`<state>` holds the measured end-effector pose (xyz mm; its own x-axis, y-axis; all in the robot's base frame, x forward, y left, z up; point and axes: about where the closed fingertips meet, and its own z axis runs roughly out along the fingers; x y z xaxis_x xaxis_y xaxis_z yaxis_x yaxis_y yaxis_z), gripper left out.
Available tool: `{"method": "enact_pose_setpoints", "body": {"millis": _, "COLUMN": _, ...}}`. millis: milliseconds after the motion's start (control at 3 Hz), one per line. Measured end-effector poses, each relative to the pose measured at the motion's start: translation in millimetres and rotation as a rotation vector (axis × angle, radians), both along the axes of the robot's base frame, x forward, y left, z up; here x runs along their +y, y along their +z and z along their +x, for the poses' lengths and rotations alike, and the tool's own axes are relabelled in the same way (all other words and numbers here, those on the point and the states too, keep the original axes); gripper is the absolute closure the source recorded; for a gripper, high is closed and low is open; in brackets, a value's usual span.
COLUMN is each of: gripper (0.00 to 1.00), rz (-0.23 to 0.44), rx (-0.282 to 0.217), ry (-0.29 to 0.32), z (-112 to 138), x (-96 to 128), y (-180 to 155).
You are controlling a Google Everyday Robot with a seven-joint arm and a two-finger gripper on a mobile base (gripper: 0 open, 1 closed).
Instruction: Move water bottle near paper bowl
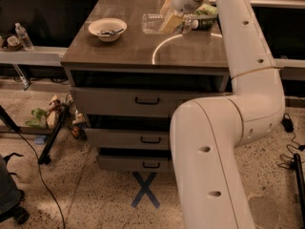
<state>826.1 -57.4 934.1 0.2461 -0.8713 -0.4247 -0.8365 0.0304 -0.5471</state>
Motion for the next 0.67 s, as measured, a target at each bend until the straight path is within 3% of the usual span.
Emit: {"method": "enact_pose_setpoints", "body": {"millis": 667, "gripper": 1.00, "rz": 0.062, "rx": 0.023, "ry": 0.072, "z": 8, "x": 41, "y": -25}}
